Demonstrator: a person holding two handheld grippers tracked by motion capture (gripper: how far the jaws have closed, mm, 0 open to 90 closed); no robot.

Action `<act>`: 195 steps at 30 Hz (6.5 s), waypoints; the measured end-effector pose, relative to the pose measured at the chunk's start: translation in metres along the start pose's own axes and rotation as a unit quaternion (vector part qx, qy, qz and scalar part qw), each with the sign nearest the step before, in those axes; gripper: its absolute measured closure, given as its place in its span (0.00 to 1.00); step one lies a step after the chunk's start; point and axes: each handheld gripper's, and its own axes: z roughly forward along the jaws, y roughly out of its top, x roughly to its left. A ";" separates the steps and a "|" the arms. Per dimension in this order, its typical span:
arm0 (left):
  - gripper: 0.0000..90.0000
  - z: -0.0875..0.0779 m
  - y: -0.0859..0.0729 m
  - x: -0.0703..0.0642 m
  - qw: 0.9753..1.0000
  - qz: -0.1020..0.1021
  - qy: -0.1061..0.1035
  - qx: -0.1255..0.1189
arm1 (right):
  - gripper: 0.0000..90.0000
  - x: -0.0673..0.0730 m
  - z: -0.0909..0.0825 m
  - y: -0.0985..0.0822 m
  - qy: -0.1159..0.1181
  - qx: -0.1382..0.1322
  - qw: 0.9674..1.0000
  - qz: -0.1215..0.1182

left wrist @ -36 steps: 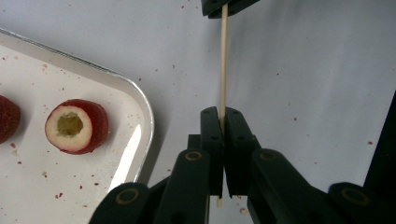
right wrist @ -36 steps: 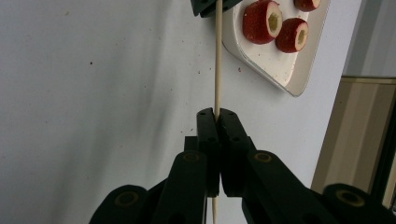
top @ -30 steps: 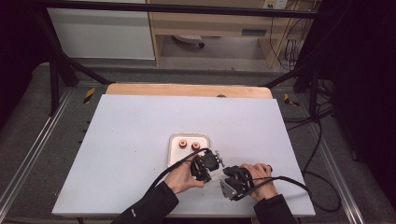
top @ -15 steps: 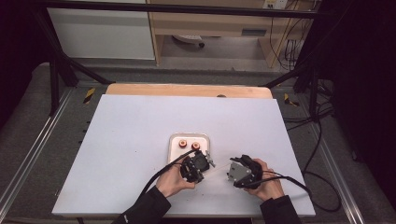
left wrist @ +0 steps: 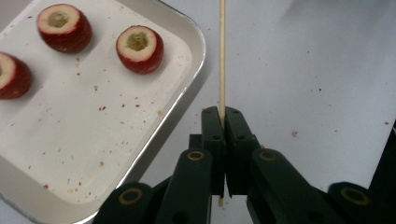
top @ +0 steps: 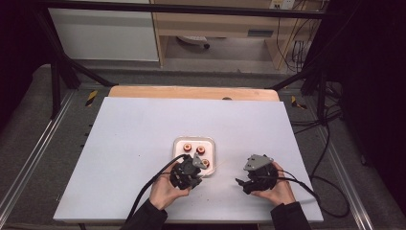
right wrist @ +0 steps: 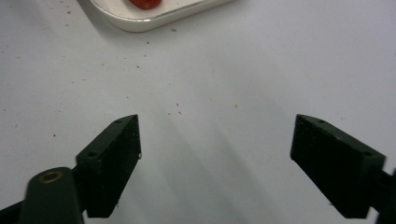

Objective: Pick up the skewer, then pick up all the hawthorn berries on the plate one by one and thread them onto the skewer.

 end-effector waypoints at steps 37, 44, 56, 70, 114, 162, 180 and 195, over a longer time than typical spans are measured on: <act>0.98 -0.015 -0.082 -0.005 0.971 -0.119 0.035 -0.204 | 0.03 -0.007 0.014 0.031 0.082 0.017 0.989 0.122; 0.98 -0.015 -0.088 -0.004 0.968 -0.127 0.050 -0.213 | 0.03 -0.008 0.019 0.046 0.084 0.012 0.988 0.129; 0.98 -0.014 -0.097 -0.002 0.965 -0.140 0.052 -0.217 | 0.03 -0.010 0.033 0.083 0.094 0.010 0.987 0.128; 0.98 -0.013 -0.104 -0.001 0.963 -0.145 0.049 -0.222 | 0.16 0.000 0.060 0.115 0.140 0.049 0.985 0.085; 0.98 -0.009 -0.104 0.001 0.965 -0.144 0.043 -0.213 | 0.66 0.008 0.094 0.122 0.169 0.127 0.977 -0.022; 0.98 0.004 -0.086 -0.022 0.951 -0.177 0.065 -0.245 | 0.67 -0.010 0.033 0.089 0.148 -0.206 0.908 0.335; 0.98 0.011 -0.071 -0.024 0.943 -0.209 0.064 -0.252 | 0.67 0.001 0.037 0.091 0.130 -0.287 0.875 0.368; 0.98 0.014 -0.058 -0.024 0.937 -0.225 0.057 -0.260 | 0.67 0.004 0.034 0.088 0.124 -0.326 0.857 0.380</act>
